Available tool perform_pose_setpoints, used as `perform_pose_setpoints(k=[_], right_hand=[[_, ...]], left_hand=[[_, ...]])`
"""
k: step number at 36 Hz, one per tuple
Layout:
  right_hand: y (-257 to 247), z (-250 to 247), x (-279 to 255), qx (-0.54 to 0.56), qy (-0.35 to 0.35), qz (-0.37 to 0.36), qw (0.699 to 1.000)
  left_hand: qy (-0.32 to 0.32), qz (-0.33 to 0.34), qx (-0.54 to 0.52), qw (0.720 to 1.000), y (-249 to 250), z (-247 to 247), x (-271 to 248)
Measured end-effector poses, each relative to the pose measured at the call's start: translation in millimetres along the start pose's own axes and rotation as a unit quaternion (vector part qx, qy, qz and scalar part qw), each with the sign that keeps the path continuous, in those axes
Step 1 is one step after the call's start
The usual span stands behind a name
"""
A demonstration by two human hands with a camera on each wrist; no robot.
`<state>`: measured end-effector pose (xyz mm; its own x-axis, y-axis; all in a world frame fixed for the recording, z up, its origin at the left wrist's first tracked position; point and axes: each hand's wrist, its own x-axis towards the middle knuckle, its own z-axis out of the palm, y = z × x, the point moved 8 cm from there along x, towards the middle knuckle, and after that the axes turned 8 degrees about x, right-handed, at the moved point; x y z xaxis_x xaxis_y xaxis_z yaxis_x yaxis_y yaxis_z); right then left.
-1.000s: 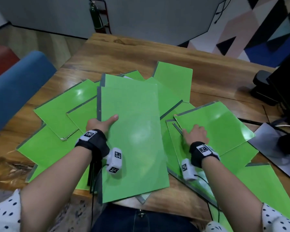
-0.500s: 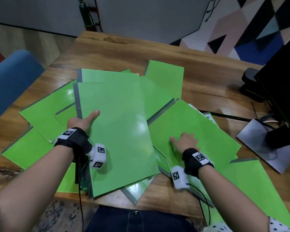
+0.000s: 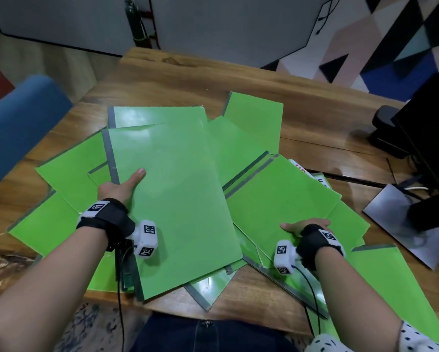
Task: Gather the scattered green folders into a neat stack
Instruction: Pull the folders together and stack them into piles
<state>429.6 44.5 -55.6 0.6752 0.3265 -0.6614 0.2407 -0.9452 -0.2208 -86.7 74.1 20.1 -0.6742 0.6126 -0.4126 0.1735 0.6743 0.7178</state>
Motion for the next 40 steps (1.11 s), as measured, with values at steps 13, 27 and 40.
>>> perform_pose_setpoints(k=[13, 27, 40], right_hand=[[-39, -32, -33, 0.092, 0.064, -0.138, 0.984], [-239, -104, -182, -0.146, 0.155, -0.501, 0.839], [-284, 0, -164, -0.277, 0.117, -0.542, 0.784]], left_hand=[[0.010, -0.016, -0.011, 1.000, -11, -26, 18], [0.002, -0.029, -0.010, 1.000, -12, -45, 28], [0.020, -0.061, -0.037, 0.997, -30, -52, 40]])
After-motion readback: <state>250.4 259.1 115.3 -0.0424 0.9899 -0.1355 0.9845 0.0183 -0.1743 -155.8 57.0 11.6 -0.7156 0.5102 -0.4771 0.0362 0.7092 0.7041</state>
